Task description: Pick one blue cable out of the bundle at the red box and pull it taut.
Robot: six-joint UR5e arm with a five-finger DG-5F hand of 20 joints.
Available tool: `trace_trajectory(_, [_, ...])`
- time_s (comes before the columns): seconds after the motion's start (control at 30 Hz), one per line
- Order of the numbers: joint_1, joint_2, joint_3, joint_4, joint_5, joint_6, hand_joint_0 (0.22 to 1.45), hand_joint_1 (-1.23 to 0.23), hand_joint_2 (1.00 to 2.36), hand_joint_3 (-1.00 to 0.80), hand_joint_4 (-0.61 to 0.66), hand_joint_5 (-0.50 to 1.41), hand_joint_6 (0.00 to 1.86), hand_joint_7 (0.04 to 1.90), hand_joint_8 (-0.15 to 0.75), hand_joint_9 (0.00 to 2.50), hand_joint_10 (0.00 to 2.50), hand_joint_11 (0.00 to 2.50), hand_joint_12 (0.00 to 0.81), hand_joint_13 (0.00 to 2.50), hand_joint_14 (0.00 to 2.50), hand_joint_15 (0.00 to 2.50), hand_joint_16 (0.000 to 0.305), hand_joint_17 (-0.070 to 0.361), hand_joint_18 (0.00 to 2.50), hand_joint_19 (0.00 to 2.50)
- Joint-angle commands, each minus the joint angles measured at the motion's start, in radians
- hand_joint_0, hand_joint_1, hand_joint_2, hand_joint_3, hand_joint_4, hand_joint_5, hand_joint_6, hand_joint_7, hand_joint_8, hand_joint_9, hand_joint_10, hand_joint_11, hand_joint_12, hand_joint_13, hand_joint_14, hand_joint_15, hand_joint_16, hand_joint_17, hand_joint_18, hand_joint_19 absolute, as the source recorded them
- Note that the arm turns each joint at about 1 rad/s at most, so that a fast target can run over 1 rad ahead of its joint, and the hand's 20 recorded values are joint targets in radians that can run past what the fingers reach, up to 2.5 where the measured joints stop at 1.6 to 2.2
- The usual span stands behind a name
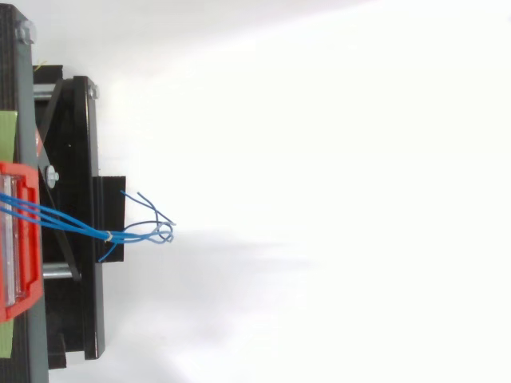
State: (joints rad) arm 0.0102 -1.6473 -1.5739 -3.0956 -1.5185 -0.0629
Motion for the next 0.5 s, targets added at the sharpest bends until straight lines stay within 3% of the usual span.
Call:
trace_trajectory(0.0, [-0.001,0.000,0.000,0.000,0.000,0.000,0.41,-0.54,1.00,-0.50,0.17,-0.28,0.50,0.67,0.253,0.00,0.00,0.00,0.370,0.00,0.00,0.12,0.067,0.151,0.00,0.11])
trace_trajectory(0.47, [0.001,0.000,-0.001,0.000,0.000,0.000,0.41,-0.54,1.00,-0.50,0.18,-0.28,0.50,0.67,0.267,0.02,0.00,0.00,0.371,0.00,0.00,0.12,0.067,0.151,0.00,0.09])
